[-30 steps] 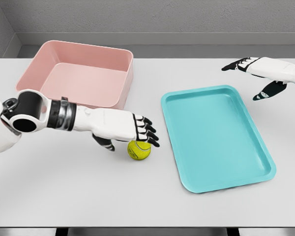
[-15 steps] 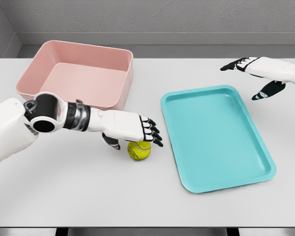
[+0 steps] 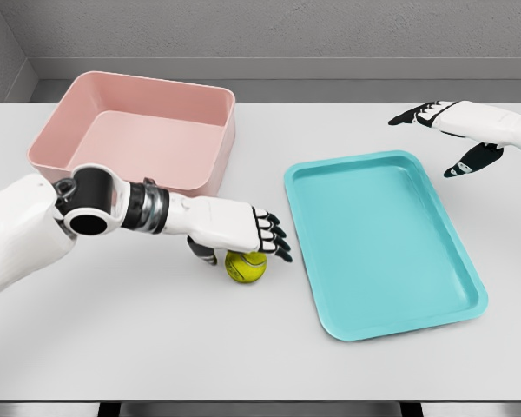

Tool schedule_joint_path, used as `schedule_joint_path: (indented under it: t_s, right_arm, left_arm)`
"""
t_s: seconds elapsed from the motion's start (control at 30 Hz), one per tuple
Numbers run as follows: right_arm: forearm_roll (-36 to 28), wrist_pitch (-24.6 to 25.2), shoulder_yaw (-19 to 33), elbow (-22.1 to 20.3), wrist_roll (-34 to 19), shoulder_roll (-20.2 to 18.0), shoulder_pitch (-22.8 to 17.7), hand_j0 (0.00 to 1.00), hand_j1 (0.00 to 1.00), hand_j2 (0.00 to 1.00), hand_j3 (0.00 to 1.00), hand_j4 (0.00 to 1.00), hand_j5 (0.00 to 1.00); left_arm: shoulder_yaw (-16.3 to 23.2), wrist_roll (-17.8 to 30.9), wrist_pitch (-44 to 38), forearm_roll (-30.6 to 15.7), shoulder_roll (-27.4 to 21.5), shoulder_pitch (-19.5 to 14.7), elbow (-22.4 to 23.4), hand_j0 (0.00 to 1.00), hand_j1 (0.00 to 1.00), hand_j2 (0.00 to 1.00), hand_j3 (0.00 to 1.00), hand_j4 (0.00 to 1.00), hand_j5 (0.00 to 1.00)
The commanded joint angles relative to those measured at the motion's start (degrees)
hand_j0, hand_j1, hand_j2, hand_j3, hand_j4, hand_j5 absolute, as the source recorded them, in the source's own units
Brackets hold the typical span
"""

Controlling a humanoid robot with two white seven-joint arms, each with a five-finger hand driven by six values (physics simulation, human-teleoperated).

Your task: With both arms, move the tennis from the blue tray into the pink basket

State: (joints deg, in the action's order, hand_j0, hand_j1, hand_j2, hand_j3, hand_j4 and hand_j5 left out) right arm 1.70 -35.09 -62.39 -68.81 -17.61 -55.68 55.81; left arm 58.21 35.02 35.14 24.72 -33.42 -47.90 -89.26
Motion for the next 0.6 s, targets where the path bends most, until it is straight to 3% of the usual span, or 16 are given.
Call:
schedule_joint_path:
  t_s: [0.0, 0.57]
  right_arm:
    - [-0.38, 0.09, 0.08, -0.01, 0.03, -0.04, 0.09, 1.00, 1.00, 1.00, 1.00, 1.00, 1.00]
    - [-0.38, 0.09, 0.08, -0.01, 0.03, -0.04, 0.00, 1.00, 1.00, 1.00, 1.00, 1.00, 1.00]
  left_arm:
    - [-0.03, -0.02, -0.14, -0.38, 0.03, 0.00, 0.14, 1.00, 1.00, 1.00, 1.00, 1.00, 1.00]
    - [0.94, -0.02, -0.14, -0.11, 0.47, 0.44, 3.31, 1.00, 1.00, 1.00, 1.00, 1.00, 1.00]
